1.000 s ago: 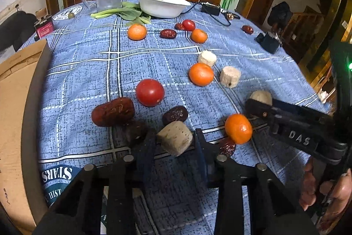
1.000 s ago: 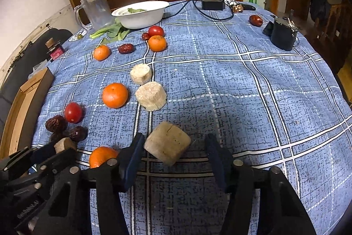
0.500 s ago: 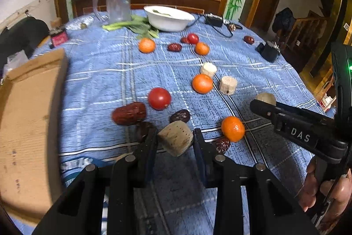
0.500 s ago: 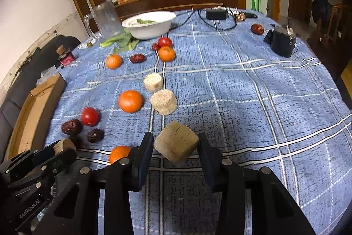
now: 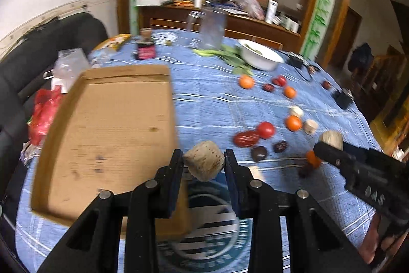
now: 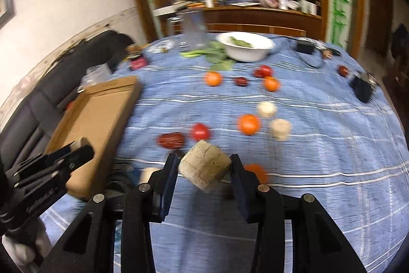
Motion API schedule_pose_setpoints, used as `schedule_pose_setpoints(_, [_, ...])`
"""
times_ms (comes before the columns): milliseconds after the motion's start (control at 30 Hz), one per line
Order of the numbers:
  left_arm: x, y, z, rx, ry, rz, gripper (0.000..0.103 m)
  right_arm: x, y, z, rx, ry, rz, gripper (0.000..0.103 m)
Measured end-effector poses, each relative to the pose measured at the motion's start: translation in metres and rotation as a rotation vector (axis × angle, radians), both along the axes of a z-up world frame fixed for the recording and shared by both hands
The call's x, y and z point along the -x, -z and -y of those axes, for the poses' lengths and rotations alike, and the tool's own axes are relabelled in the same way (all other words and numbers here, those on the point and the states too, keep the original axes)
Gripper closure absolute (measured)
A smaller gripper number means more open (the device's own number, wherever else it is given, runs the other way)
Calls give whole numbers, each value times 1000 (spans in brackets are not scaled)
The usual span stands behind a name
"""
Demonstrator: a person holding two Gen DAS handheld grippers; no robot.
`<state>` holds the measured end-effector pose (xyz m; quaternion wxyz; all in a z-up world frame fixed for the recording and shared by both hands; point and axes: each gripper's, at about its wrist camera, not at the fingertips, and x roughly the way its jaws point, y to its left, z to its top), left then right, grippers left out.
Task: Organize fruits
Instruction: 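Carry the beige block into the cardboard tray and open the left gripper while the right gripper does the same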
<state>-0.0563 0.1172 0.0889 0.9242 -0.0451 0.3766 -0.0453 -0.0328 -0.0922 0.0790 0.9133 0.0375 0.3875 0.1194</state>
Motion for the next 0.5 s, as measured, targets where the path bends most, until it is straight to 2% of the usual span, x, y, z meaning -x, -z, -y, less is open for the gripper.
schedule_pose_setpoints(200, [0, -19, -51, -44, -68, 29, 72, -2, -12, -70, -34, -121, -8, 59])
schedule_pose_setpoints(367, [-11, -42, -94, -64, -105, 60, 72, -13, -29, -114, -61, -174, -5, 59])
schedule_pose_setpoints(500, [-29, -56, -121, -97, -140, 85, 72, -37, -36, -150, -79, -200, -8, 59])
